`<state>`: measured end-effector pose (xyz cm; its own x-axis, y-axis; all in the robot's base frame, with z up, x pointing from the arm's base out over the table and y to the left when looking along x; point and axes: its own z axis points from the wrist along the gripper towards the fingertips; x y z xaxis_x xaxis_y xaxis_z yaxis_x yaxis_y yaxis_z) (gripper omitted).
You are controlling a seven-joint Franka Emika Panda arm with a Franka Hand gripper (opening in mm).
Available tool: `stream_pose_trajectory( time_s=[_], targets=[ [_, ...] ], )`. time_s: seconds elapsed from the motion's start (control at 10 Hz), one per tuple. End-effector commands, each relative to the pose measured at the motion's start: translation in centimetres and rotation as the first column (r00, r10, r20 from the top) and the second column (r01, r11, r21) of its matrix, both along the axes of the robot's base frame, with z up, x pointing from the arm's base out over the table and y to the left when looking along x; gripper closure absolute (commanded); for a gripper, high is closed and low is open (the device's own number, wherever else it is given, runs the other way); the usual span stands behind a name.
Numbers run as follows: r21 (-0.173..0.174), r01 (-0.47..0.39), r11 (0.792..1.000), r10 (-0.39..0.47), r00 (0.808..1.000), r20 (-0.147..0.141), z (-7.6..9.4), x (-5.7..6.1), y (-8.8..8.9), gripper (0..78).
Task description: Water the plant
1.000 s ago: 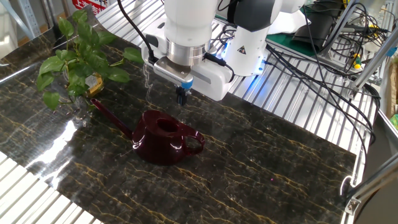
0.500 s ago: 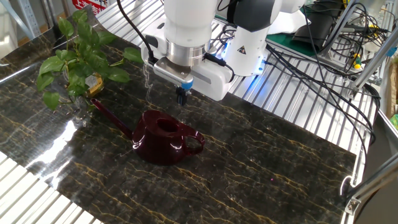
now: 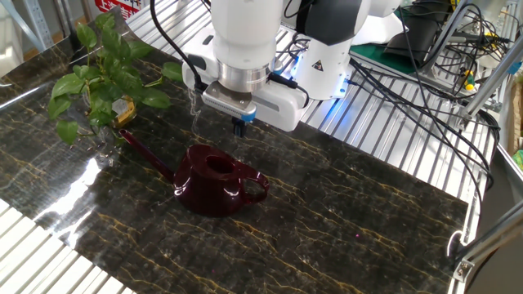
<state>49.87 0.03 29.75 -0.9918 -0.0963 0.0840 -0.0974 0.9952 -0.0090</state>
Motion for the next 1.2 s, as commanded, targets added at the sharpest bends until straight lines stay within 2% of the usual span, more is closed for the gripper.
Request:
stream_pose_trajectory(
  time_s=[0.1, 1.2],
  targets=[
    [0.005, 0.005, 1.000, -0.005, 1.000, 0.002, 0.11, 0.06, -0.01, 77.6],
    [0.004, 0.028, 1.000, -0.028, 1.000, 0.011, 0.13, 0.08, 0.01, 77.6]
  ],
)
